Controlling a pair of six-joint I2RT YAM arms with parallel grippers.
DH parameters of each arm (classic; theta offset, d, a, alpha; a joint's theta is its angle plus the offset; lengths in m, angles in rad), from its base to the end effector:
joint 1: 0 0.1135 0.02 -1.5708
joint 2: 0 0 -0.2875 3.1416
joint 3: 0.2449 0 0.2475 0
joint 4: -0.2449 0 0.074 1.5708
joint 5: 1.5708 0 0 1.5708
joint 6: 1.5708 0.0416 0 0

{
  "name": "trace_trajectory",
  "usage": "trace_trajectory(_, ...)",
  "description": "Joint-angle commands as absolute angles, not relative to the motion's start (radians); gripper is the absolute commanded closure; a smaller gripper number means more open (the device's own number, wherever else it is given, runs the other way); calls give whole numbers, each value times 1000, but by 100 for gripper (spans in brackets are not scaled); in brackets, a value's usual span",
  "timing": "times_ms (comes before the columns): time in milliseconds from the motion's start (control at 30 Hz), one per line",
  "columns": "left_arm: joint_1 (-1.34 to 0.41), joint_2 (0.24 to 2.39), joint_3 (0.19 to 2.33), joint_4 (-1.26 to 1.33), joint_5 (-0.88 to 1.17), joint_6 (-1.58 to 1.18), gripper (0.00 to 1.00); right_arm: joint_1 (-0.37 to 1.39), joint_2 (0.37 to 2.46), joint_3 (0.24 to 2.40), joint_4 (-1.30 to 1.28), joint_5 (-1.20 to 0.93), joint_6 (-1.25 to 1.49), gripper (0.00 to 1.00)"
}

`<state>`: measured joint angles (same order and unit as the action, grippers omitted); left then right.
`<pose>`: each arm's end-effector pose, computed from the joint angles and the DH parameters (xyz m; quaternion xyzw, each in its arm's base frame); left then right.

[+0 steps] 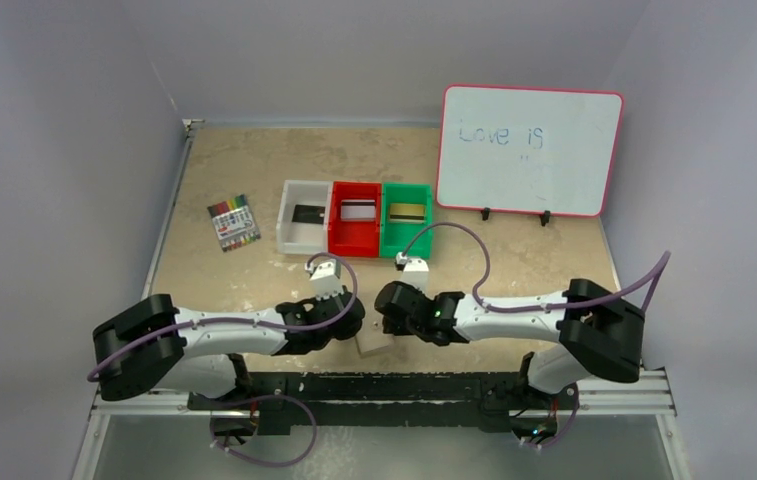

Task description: Take the credit cards out of the card holder

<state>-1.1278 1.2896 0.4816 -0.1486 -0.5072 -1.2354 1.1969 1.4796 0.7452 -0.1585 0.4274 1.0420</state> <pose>0.1096 -0.1839 0.1674 -0.1253 0.9173 -0.1800 0.3323 0.1192 0.2566 0.1963 -0.0010 0.9243 0.2052 0.3217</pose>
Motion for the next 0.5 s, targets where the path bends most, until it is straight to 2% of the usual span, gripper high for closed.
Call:
trace_trajectory(0,-1141,1342,458,-298,-526,-1204,85,1155,1432,699,-121,428,1078,60)
trace_trajectory(133,-1150,1344,471,-298,-531,-1203,85,1153,1402,696,-64,406,1044,56)
trace_trajectory(367,-1157,1340,482,-304,-543,-1214,85,1159,1391,726,-12,349,970,56)
trace_trajectory(467,-1158,1328,477,-297,-548,-1225,85,1169,1435,742,-14,341,968,50)
